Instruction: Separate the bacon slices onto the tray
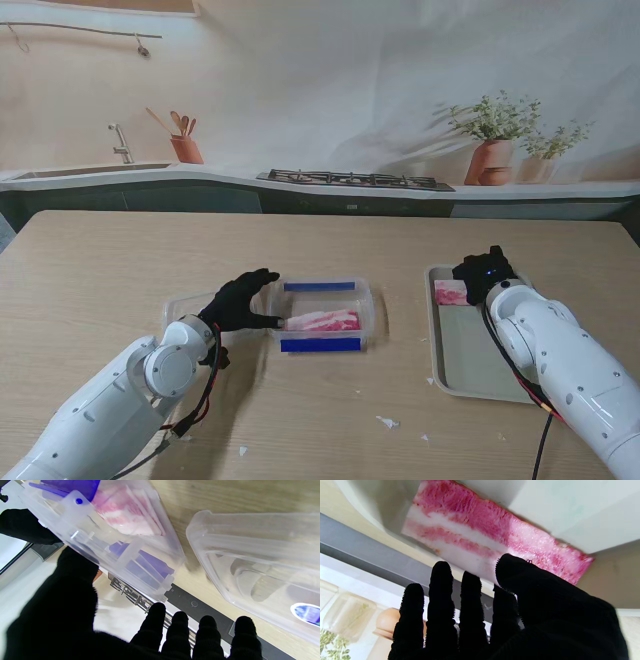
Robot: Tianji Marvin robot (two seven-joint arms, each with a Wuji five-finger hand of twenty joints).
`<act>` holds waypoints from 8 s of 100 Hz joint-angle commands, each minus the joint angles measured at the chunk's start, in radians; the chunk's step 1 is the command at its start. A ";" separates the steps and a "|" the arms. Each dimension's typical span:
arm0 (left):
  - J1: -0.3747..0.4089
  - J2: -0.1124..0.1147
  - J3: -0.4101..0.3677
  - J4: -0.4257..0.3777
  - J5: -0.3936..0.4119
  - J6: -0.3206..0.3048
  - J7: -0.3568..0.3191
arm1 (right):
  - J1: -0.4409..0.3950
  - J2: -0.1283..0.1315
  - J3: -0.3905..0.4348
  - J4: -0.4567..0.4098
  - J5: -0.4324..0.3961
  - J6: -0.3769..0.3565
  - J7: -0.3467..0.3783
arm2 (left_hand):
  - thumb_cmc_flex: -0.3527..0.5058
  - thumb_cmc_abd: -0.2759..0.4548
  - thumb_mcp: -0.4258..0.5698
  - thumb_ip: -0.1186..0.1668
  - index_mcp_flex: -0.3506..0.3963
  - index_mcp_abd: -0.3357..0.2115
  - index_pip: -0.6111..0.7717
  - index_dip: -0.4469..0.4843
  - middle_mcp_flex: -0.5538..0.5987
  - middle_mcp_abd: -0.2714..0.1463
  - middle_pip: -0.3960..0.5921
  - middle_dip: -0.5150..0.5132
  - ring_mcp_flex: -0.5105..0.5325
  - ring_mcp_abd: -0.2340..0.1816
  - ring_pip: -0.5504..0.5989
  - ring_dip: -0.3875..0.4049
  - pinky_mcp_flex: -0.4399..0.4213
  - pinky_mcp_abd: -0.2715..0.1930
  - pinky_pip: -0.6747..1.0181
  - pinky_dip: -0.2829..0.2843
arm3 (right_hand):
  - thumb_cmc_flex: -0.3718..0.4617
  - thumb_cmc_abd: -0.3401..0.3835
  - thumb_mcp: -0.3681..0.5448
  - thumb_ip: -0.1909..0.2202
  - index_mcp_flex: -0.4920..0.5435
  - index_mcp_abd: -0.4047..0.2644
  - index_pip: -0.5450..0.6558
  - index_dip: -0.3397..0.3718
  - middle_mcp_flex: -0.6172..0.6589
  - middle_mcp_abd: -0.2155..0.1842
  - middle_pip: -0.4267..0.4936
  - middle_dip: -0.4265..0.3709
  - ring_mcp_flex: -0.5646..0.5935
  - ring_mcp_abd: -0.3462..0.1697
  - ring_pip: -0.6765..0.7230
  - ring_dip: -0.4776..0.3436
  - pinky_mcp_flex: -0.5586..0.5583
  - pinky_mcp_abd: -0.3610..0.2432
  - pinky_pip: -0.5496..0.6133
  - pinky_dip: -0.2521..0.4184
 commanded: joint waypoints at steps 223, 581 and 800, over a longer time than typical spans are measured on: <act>0.016 0.005 -0.018 -0.016 -0.003 -0.045 -0.023 | 0.194 -0.141 -0.406 -0.218 0.729 0.031 0.229 | -0.007 -0.029 0.024 0.030 0.006 0.004 -0.008 0.000 0.003 -0.030 0.010 -0.022 -0.026 -0.029 -0.006 0.017 -0.005 0.008 -0.043 0.004 | 0.035 0.127 -0.110 0.020 0.009 0.195 0.004 -0.042 -0.034 0.089 -0.079 -0.114 0.000 0.073 -0.190 -0.102 0.122 -0.006 0.035 -0.140; 0.026 0.006 -0.027 -0.029 -0.004 -0.033 -0.027 | 0.277 -0.134 -0.556 -0.205 0.735 0.126 0.333 | -0.005 -0.026 0.031 0.030 0.009 0.012 -0.013 -0.001 0.004 -0.029 0.013 -0.022 -0.027 -0.025 -0.005 0.018 -0.012 0.010 -0.044 0.004 | -0.029 0.033 -0.062 -0.021 0.058 0.177 0.063 0.050 0.158 0.034 0.270 0.348 0.156 0.037 0.277 0.162 0.090 0.018 0.108 0.012; 0.026 0.007 -0.027 -0.031 -0.003 -0.030 -0.034 | 0.281 -0.148 -0.579 -0.155 0.784 0.132 0.326 | -0.004 -0.025 0.032 0.031 0.013 0.014 -0.013 -0.001 0.004 -0.029 0.014 -0.023 -0.027 -0.024 -0.006 0.015 -0.015 0.009 -0.045 0.006 | -0.029 -0.009 -0.019 -0.006 0.053 0.137 0.034 0.041 0.074 0.052 0.141 0.140 0.205 0.035 0.175 0.082 0.134 0.012 0.112 -0.061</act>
